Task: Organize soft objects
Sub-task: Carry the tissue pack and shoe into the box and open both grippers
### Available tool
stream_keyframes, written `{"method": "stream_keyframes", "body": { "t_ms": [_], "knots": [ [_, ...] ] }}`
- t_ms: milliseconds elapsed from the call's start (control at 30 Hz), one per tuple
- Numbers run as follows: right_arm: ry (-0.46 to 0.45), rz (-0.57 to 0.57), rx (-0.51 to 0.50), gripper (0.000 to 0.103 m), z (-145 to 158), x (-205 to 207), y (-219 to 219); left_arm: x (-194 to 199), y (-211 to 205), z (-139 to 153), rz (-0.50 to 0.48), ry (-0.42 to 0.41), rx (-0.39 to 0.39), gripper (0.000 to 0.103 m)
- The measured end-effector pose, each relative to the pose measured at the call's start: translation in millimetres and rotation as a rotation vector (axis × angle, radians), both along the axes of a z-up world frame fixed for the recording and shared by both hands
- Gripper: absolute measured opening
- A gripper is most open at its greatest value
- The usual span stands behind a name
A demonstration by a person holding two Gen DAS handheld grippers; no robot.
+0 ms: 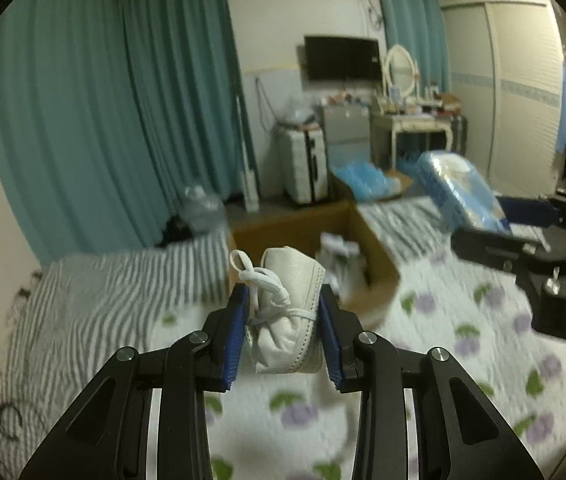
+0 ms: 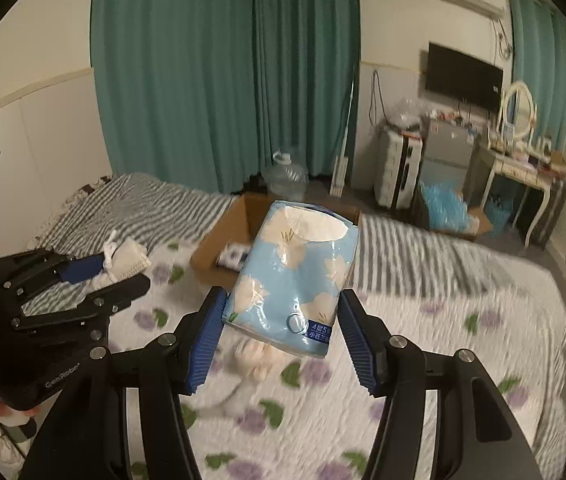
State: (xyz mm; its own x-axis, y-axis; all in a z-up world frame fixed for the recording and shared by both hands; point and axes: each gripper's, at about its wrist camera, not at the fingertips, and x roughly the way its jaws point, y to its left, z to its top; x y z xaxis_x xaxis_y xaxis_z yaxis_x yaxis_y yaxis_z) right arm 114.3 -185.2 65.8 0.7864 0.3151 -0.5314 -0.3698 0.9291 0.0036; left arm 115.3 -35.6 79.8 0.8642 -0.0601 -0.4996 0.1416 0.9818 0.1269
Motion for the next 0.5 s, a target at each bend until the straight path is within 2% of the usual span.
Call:
{"method": "stream_keyframes", "body": {
  "t_ms": [100,267,500],
  "knots": [
    [-0.032,0.001,-0.009,0.057,16,18,1,34,-5,6,0.007,0.009,-0.004,0.033],
    [-0.060,0.005,0.031,0.057,36,59,1,85,-13,2,0.012,0.015,0.016,0.033],
    [-0.047,0.010,0.016,0.057,27,127,12,152,-13,-36,0.007,0.087,-0.033,0.033]
  ]
}}
